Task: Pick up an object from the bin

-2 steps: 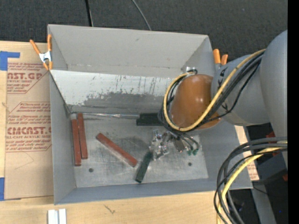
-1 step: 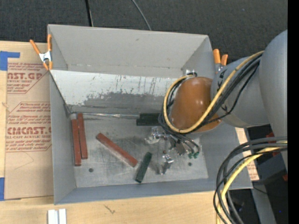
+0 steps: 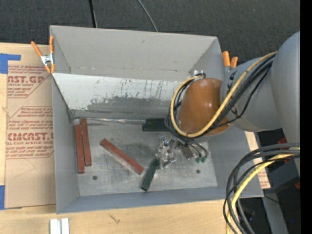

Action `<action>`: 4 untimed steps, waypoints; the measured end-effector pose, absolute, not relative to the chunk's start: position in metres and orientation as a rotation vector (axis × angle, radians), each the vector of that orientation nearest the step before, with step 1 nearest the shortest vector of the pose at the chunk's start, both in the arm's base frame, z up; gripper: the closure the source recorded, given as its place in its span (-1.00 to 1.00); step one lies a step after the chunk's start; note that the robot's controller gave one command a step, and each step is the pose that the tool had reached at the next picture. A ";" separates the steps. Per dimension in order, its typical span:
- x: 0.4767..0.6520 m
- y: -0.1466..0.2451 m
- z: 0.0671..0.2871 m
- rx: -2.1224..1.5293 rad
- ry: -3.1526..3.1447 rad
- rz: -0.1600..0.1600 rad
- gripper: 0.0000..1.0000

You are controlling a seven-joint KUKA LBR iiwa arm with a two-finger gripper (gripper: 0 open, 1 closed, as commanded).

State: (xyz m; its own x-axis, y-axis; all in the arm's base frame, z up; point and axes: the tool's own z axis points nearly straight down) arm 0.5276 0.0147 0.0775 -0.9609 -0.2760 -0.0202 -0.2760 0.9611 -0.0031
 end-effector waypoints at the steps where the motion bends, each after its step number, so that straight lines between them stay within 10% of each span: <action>1: 0.522 0.014 0.073 -0.439 3.109 0.000 -1.00; 2: 0.527 0.015 0.077 -0.437 3.092 0.000 1.00; 3: 0.522 0.014 0.073 -0.439 3.109 0.000 -1.00; 4: 0.527 0.015 0.077 -0.437 3.093 0.000 1.00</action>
Offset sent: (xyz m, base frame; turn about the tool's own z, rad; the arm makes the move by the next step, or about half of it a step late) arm 0.0000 0.0000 0.0000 0.0000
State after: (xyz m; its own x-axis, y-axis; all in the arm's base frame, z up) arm 0.5270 0.0148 0.0772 -0.9607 -0.2770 -0.0178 -0.2770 0.9609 -0.0025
